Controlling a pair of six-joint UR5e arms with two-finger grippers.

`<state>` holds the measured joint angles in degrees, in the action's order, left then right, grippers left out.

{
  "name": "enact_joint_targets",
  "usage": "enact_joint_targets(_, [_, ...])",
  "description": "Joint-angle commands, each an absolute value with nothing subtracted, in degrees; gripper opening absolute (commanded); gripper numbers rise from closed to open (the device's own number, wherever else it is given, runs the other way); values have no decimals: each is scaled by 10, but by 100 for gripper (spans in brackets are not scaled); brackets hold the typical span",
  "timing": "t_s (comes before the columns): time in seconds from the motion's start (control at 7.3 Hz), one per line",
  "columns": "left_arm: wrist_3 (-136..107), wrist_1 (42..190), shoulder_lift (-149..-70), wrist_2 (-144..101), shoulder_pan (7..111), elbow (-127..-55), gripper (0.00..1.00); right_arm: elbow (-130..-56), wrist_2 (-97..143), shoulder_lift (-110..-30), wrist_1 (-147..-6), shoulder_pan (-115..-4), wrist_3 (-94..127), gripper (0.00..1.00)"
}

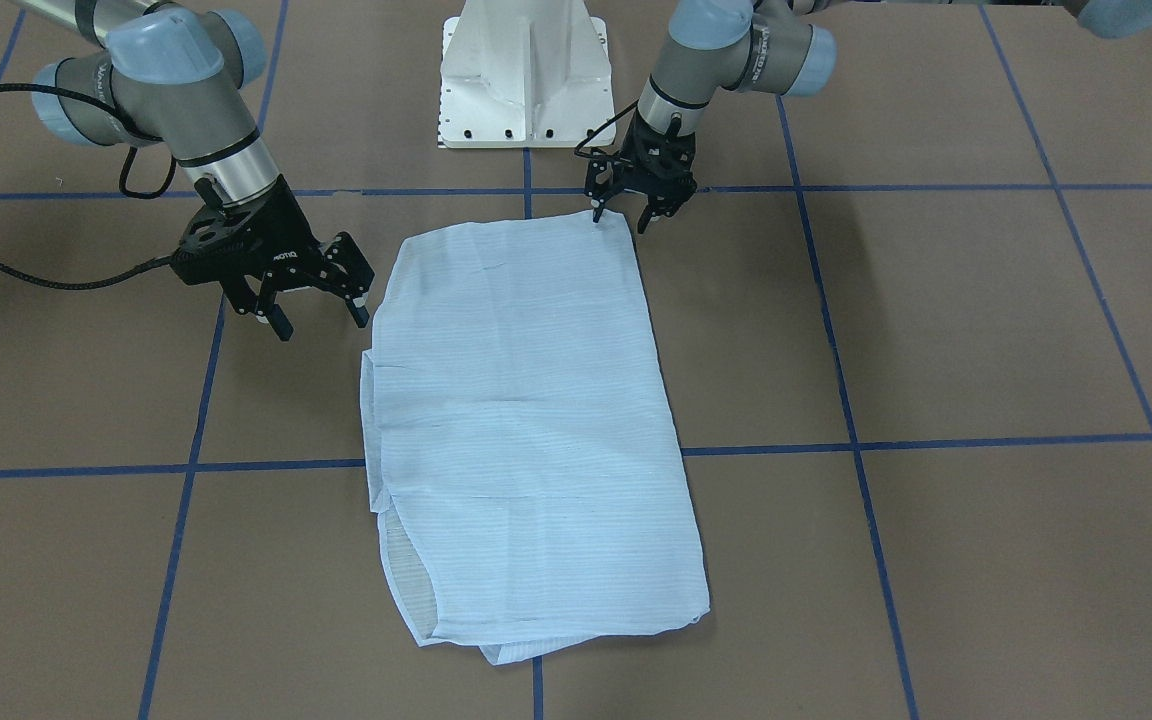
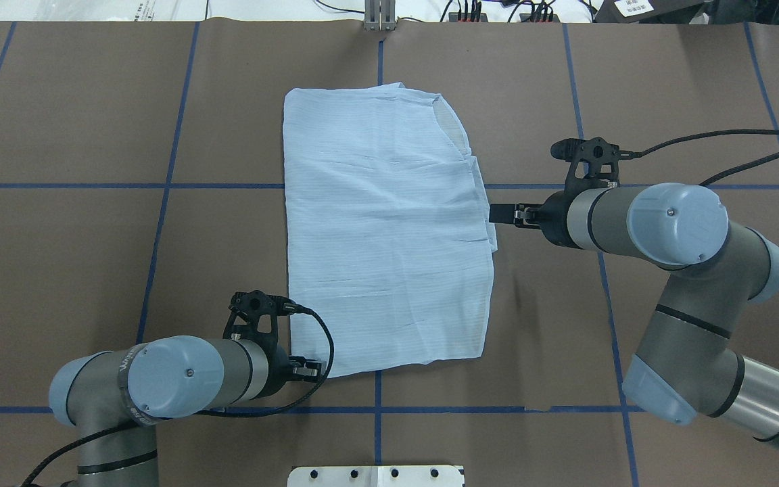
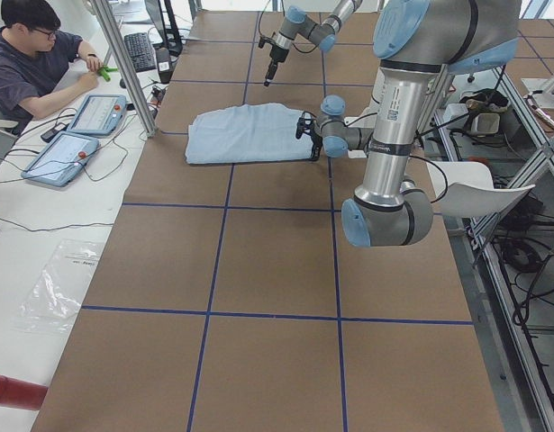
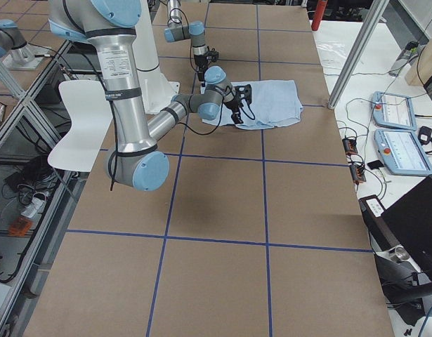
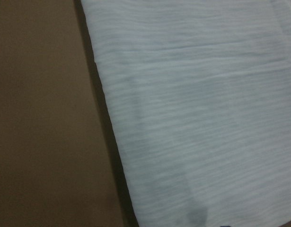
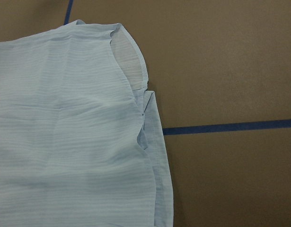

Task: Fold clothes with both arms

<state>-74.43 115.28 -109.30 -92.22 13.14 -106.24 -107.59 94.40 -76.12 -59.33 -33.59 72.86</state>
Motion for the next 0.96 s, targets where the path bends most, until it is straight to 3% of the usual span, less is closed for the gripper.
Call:
enact_joint_targets(0.0, [-764, 1153, -1101, -921, 135, -1064, 65, -1076, 944, -761, -592, -335, 729, 100])
enact_joint_targets(0.82, [-856, 1146, -1095, -904, 135, -1058, 66, -1075, 942, -761, -591, -333, 729, 100])
